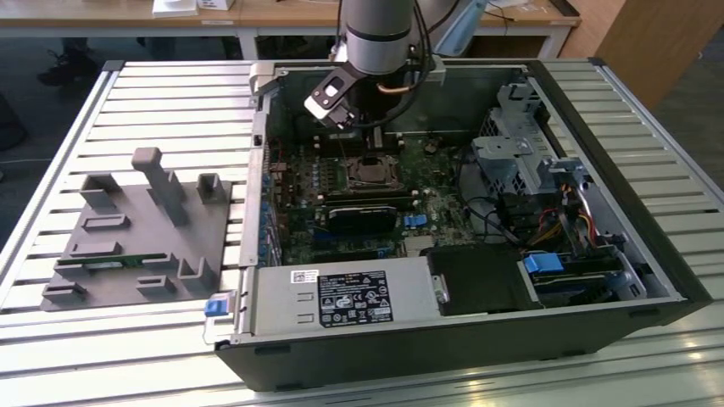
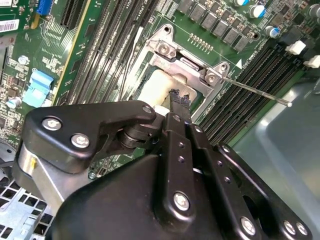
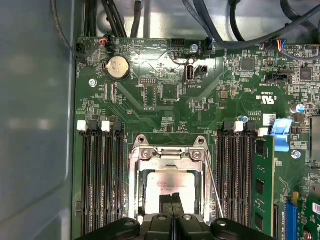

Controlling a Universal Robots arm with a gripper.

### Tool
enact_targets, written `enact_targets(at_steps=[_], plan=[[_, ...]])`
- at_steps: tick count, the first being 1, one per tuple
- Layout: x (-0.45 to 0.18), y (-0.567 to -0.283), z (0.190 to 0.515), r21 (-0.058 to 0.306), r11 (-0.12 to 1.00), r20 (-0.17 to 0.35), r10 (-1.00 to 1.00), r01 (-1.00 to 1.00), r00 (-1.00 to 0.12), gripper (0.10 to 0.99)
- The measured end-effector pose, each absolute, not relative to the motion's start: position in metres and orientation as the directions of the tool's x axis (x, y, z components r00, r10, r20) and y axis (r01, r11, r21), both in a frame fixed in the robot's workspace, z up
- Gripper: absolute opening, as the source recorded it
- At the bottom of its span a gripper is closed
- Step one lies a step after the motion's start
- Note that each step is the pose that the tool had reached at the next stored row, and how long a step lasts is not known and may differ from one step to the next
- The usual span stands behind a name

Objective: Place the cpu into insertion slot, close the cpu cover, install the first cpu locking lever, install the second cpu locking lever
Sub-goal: 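Install the first cpu locking lever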

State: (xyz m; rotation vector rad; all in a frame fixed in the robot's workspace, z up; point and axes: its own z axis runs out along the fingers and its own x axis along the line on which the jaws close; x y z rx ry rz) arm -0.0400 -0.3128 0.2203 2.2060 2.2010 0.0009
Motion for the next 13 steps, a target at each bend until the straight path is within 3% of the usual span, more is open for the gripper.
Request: enact_targets(at_steps=[13], plan=[[-0.040,-0.313,0.248,0.018,-0.002,-0.018,1.000,1.000,0.003,0.106]])
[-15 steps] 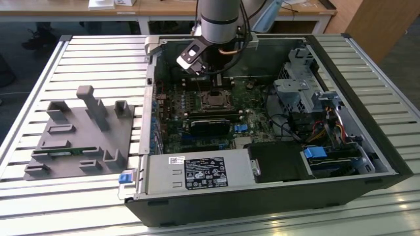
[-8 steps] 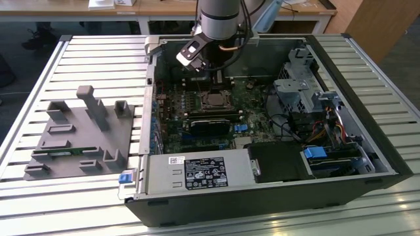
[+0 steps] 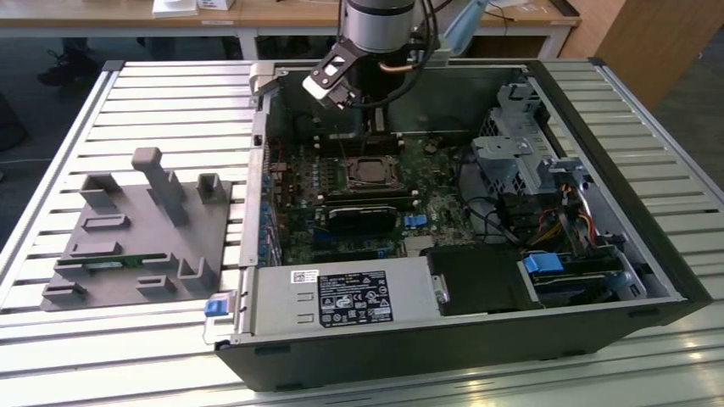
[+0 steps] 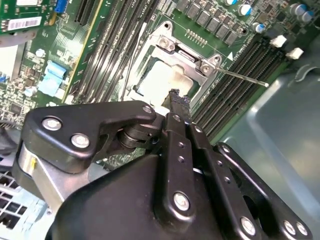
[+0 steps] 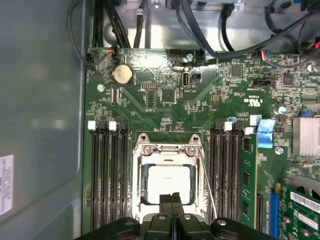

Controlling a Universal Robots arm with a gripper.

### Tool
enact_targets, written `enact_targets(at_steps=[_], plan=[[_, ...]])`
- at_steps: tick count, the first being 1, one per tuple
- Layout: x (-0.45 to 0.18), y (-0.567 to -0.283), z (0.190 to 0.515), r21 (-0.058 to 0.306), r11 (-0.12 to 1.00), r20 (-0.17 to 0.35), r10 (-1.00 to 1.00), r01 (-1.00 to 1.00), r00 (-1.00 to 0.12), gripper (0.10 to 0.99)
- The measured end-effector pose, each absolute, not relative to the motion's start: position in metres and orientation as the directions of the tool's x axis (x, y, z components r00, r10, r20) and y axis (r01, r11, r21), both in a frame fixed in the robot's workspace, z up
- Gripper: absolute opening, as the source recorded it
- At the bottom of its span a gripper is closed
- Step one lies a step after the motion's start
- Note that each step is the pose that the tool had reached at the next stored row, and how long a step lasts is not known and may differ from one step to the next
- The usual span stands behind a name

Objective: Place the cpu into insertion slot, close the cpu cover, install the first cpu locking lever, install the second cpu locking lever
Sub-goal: 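Install the first cpu locking lever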

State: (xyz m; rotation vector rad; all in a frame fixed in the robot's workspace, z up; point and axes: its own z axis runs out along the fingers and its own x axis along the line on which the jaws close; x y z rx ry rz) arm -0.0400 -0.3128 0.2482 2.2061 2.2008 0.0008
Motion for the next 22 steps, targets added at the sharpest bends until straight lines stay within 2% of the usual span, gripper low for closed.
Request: enact_targets(at_steps=[17,22], plan=[[-0.0414,-0.3216,0.2547,0.019,0.001,-0.018,1.000,1.000,0.000,0.106],[-0.0414,-0.3218,0.2547,0.018,0.073,-0.018,0.997,0.997,-0.073,0.106]])
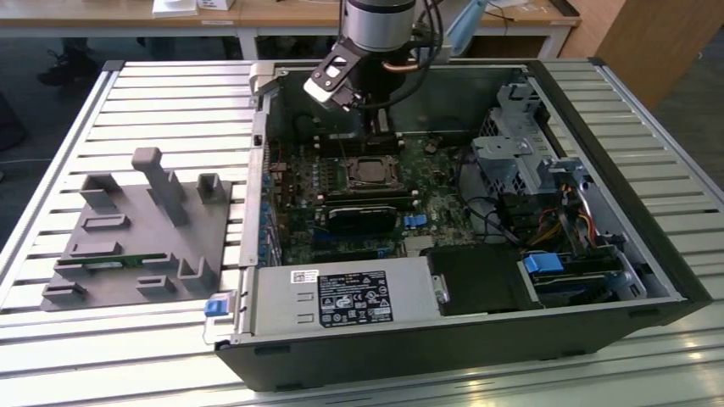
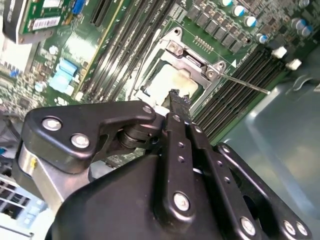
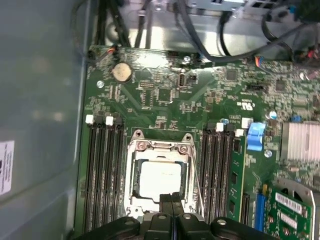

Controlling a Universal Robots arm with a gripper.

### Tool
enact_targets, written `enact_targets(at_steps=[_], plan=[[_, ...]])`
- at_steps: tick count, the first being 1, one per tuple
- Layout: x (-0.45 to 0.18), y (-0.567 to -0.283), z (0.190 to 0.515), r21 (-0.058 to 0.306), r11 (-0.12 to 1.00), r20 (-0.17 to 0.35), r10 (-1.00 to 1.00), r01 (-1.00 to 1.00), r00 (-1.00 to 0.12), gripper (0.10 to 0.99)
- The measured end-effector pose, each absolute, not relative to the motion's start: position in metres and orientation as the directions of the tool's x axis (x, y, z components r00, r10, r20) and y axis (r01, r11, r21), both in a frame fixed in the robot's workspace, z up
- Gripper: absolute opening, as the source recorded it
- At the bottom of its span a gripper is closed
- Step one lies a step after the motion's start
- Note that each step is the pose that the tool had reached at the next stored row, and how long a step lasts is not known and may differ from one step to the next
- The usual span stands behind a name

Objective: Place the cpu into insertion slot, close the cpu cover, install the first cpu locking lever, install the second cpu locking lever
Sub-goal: 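Install the first cpu locking lever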

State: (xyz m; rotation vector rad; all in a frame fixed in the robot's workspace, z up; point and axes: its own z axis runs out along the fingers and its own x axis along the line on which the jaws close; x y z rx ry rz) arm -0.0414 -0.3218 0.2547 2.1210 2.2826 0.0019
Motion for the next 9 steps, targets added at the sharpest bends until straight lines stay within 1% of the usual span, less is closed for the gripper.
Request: enact_targets(at_steps=[9], plan=[[-0.0414,-0.3218,0.2547,0.018,0.221,-0.018,0.975,0.975,-0.221,0.106]])
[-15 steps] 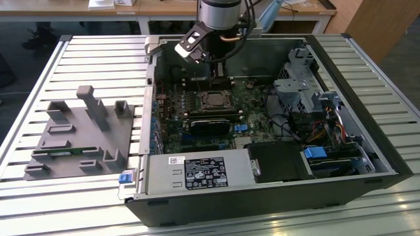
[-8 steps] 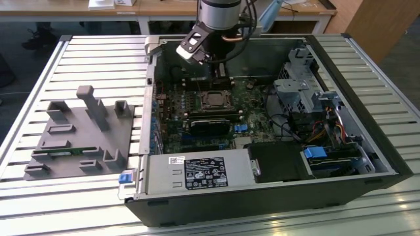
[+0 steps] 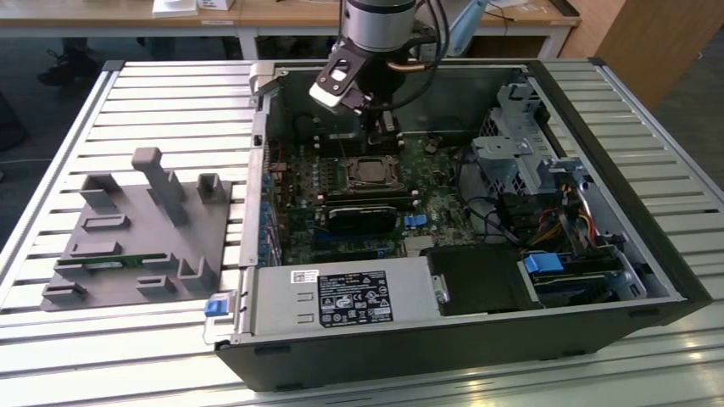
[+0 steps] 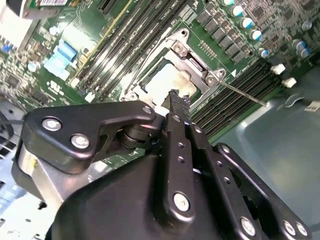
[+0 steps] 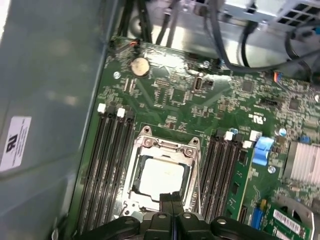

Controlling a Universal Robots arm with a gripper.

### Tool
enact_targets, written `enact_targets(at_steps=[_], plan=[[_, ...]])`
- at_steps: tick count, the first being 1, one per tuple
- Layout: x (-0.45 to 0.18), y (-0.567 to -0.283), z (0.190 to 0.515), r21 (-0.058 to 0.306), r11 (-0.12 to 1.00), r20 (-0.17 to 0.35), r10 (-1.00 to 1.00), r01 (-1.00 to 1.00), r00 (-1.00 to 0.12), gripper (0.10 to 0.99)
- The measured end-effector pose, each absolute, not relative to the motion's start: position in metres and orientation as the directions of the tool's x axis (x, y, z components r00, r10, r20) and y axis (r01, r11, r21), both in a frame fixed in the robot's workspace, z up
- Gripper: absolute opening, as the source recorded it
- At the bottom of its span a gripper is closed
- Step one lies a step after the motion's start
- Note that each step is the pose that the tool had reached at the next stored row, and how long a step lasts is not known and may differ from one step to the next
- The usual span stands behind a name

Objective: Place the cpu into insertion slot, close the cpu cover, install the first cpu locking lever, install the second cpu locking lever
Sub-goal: 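Install the first cpu locking lever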

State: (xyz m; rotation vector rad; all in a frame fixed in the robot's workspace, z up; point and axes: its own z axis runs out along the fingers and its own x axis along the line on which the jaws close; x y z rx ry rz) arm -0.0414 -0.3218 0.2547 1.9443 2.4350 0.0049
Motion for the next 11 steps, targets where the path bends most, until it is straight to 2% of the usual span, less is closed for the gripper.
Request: enact_targets(at_steps=[11], plan=[[-0.0414,-0.3218,0.2547,0.018,0.358,-0.018,0.934,0.933,-0.358,0.106]])
